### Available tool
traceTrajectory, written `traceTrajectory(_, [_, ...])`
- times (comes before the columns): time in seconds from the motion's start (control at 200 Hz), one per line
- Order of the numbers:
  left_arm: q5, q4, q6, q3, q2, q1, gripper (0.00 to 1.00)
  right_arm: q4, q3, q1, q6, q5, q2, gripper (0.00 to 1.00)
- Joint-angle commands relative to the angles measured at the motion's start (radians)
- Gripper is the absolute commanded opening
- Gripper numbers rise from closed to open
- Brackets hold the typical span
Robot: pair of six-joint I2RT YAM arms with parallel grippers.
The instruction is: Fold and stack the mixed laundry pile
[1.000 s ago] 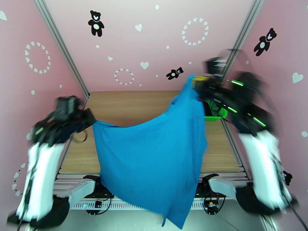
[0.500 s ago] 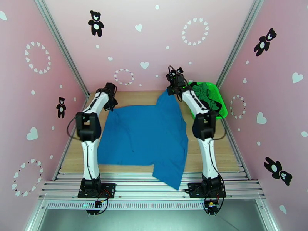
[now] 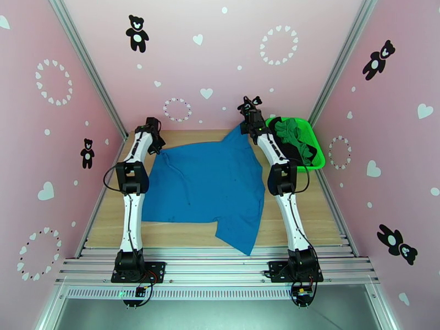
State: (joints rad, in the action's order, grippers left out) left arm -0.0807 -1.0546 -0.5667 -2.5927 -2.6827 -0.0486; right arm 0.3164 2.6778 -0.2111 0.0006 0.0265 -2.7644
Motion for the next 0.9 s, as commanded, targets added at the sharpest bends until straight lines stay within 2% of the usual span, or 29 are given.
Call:
traceTrajectory(0.0, [0.078, 0.068, -0.017, -0.064, -0.044, -0.006, 0.05, -0.105, 0.063, 0.009, 0.038, 0.039, -0.048, 0.00])
traceTrajectory(0.035, [0.087, 0.075, -0.023, -0.081, -0.054, -0.009, 0.07, -0.117, 0.069, 0.012, 0.050, 0.041, -0.054, 0.00])
traceTrajectory(0.09, [0.113, 0.095, -0.032, -0.099, -0.069, -0.014, 0.16, -0.134, 0.071, 0.017, 0.065, 0.040, -0.061, 0.00])
traceTrajectory(0.17, [0.149, 0.129, -0.048, -0.102, -0.077, -0.022, 0.39, -0.157, 0.071, 0.019, 0.084, 0.049, -0.072, 0.00])
traceTrajectory(0.215, [0.165, 0.154, -0.051, -0.102, -0.078, -0.024, 0.58, -0.169, 0.073, 0.021, 0.096, 0.058, -0.078, 0.01])
traceTrajectory(0.31, [0.209, 0.219, -0.054, -0.104, -0.079, -0.026, 0.76, -0.222, 0.075, 0.025, 0.118, 0.047, -0.086, 0.33])
traceTrajectory(0.34, [0.225, 0.239, -0.056, -0.105, -0.077, -0.028, 0.81, -0.232, 0.081, 0.028, 0.129, 0.046, -0.085, 0.49])
traceTrajectory(0.38, [0.241, 0.262, -0.059, -0.110, -0.073, -0.029, 0.98, -0.238, 0.092, 0.032, 0.147, 0.043, -0.085, 0.71])
traceTrajectory(0.435, [0.257, 0.288, -0.059, -0.115, -0.063, -0.030, 0.98, -0.235, 0.103, 0.036, 0.164, 0.040, -0.072, 0.94])
traceTrajectory(0.455, [0.262, 0.295, -0.058, -0.116, -0.057, -0.030, 0.99, -0.231, 0.103, 0.037, 0.166, 0.039, -0.063, 0.98])
traceTrajectory(0.586, [0.252, 0.301, -0.042, -0.113, 0.021, -0.031, 0.98, -0.142, 0.100, 0.039, 0.160, 0.001, 0.022, 0.99])
traceTrajectory(0.701, [0.201, 0.247, 0.012, -0.060, 0.150, -0.030, 0.98, 0.058, 0.067, 0.035, 0.174, -0.053, 0.136, 0.99])
traceTrajectory(0.781, [0.152, 0.229, 0.060, 0.073, 0.293, -0.030, 0.99, 0.201, -0.051, 0.029, 0.196, -0.073, 0.256, 0.97])
traceTrajectory(0.891, [0.080, 0.263, 0.102, 0.397, 0.548, -0.028, 0.98, 0.389, -0.266, 0.003, 0.227, -0.052, 0.416, 0.89])
